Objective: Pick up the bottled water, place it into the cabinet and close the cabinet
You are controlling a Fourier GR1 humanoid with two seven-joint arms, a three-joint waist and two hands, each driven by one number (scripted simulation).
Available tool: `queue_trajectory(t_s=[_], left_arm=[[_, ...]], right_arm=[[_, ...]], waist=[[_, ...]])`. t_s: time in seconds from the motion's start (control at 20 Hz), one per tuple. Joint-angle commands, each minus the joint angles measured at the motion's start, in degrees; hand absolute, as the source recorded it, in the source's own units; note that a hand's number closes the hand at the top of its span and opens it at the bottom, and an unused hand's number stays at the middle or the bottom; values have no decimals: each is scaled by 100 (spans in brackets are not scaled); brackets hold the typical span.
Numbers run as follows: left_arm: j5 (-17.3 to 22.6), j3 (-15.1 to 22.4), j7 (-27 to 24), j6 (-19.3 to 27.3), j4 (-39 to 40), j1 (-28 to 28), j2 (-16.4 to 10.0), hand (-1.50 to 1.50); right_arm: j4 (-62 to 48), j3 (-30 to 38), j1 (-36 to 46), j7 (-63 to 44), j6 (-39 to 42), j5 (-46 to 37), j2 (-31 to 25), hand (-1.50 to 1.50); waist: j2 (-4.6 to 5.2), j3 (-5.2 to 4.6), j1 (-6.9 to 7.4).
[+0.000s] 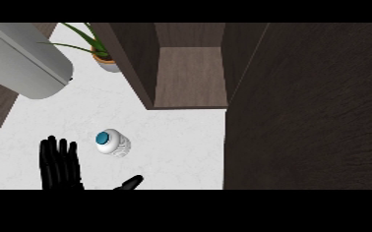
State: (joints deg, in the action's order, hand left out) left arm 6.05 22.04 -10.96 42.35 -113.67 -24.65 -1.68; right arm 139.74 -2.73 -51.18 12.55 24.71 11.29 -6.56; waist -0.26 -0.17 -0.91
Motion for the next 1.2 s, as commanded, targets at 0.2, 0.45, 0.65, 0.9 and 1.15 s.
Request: queue_trajectory(t_s=[0.2, 0.45, 0.65, 0.9, 1.15], left_arm=[[922, -1023, -896, -851, 1616, 561, 121, -150], [1547, -1380, -1673, -1325, 2789, 907, 165, -150], [1746, -1592, -1972, -1533, 3163, 1061, 167, -150], [2121, -2034, -2823, -1947, 4700, 1731, 168, -150], [2165, -2051, -3156, -1877, 5285, 1986, 168, -150]], right_arm=[[1126, 196, -732, -127, 108, 536, -76, -150], [677, 591, -862, 442, 446, 578, -236, -150], [1149, 530, -1352, 461, 453, 635, -152, -150], [865, 477, -1295, 752, 528, 401, -61, -150], [1050, 790, -1524, 776, 625, 823, -190, -150]], waist=[[19, 5, -10], [16, 8, -19], [18, 6, -15], [36, 0, -26], [38, 4, -16]])
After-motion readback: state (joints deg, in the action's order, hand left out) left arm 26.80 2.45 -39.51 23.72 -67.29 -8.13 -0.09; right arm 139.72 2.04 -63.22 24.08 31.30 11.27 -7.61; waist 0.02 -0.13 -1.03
